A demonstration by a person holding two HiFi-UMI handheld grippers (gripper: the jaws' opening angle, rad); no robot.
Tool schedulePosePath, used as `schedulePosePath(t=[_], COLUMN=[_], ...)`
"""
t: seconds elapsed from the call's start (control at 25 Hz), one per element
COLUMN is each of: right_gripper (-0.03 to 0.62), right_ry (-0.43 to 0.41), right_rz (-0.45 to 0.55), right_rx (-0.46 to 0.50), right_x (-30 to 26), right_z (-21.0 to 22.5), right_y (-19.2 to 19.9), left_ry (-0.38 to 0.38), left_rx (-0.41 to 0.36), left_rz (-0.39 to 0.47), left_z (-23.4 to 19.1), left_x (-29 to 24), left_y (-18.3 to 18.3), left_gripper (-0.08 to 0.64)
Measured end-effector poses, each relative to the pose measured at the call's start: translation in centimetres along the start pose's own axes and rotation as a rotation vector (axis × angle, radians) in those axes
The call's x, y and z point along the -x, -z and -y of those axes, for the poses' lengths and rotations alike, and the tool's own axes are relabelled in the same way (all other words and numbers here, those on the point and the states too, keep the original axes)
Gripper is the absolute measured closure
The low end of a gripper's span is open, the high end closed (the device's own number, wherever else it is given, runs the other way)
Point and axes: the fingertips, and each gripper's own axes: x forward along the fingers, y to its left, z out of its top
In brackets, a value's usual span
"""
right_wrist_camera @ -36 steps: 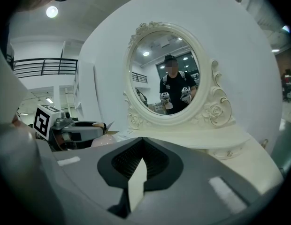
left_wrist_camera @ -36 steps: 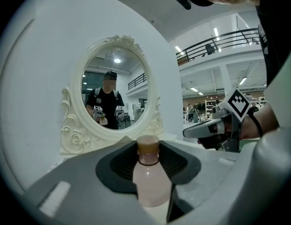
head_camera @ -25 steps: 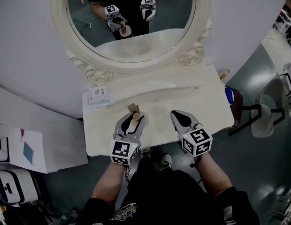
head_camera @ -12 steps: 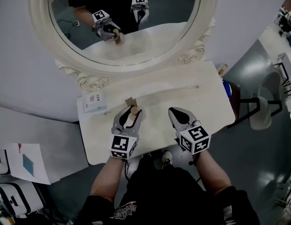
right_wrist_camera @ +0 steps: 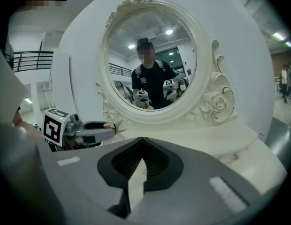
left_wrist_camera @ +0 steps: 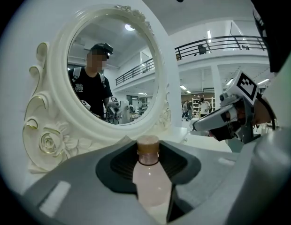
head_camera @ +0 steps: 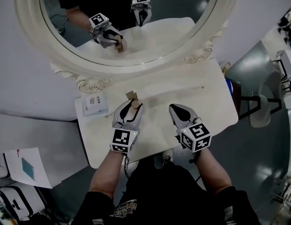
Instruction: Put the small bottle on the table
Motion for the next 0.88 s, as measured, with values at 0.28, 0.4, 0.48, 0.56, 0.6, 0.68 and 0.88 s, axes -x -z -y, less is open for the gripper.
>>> schedulePosePath(t=[0.28, 0.4, 0.48, 0.56, 0.6, 0.68, 0.88], right_gripper=[0.565, 0.565, 0.565, 0.565, 0.565, 0.565, 0.565], right_ry=[0.008, 0.009, 0.010, 0.014, 0.017, 0.023, 0.032], right_rz=[-0.013, -0.015, -0.019, -0.023, -0.024, -0.027, -0.035], right_rx=[-0.005, -0.012, -0.016, -0.021, -0.024, -0.029, -0.036], right_x=[-2.3, -3.2, -3.6, -3.9, -4.0, -4.2, -4.6], right_z=[0.2, 0.1, 0.1, 0.2, 0.3, 0.4, 0.6], right_y=[-0.2, -0.3, -0.2, -0.1, -0.2, -0.1, 0.2], left_ry=[0.003, -0.001, 0.000, -0.001, -0.001, -0.001, -0.014], left_rx=[-0.001, -0.004, -0.004, -0.003, -0.001, 0.000, -0.026], left_rz=[-0.011, -0.015, -0.018, -0.017, -0.016, -0.012, -0.002], left_z=[-2.2, -3.1, -3.6, -4.0, -4.2, -4.5, -5.4], left_x=[-1.6, -2.3, -2.7, -3.1, -3.2, -3.5, -4.0], left_y=[0.7, 1.0, 1.3, 1.4, 1.4, 1.3, 1.1], left_gripper=[0.422, 0.421, 0.422, 0.420, 0.420, 0.420, 0.421])
